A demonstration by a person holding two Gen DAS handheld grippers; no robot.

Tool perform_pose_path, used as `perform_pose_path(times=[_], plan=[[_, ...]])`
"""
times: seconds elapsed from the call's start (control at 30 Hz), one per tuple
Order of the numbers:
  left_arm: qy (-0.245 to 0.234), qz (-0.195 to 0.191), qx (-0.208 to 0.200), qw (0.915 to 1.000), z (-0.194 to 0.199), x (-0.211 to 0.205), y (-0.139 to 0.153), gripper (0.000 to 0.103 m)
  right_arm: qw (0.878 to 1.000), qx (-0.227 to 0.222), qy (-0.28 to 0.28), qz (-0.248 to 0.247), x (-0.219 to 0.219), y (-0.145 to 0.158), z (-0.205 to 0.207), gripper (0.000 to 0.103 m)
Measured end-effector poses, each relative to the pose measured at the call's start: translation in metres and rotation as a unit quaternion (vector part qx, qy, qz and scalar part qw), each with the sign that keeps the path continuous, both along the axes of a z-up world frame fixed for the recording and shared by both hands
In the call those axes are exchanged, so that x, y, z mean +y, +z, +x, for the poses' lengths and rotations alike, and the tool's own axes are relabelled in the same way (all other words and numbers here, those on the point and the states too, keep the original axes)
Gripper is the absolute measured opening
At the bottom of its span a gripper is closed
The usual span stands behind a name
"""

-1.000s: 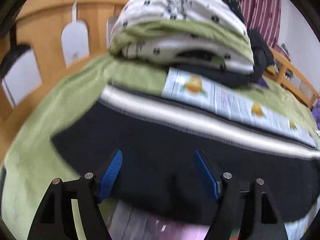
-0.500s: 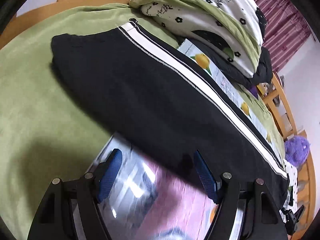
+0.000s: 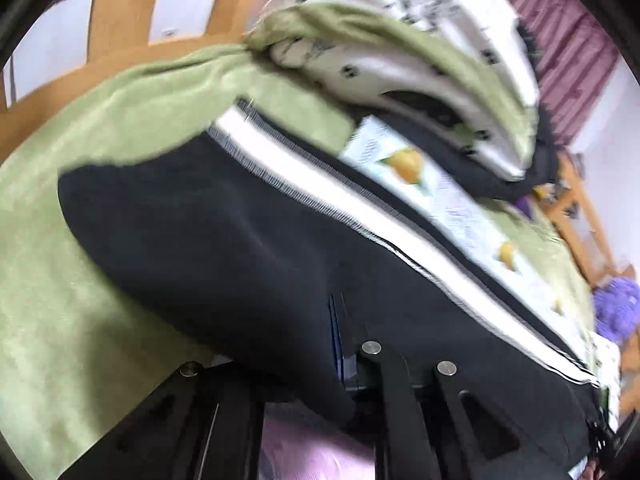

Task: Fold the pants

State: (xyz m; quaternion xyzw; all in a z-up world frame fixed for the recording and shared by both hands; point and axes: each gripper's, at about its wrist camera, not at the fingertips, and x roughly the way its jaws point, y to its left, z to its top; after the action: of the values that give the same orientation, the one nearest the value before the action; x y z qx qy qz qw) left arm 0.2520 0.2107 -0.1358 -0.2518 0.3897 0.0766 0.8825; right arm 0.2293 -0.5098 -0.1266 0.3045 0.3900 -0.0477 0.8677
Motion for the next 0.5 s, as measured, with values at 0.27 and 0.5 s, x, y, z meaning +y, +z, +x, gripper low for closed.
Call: perform_pose_path(times=[0.27,0.5], plan=[[-0.082,0.004,0.033,0.9961,-0.094,-0.041,0.008,0.012,0.998,0.036,0.020,-0.041,-0.050,0.030,-0.104,0.018],[-0.111,0.068,0.080,0.9882,-0.143,-0.066,-0.025,0.023,0.994,0.098,0.011,-0.036,-0.081,-0.033,-0.172,0.035]])
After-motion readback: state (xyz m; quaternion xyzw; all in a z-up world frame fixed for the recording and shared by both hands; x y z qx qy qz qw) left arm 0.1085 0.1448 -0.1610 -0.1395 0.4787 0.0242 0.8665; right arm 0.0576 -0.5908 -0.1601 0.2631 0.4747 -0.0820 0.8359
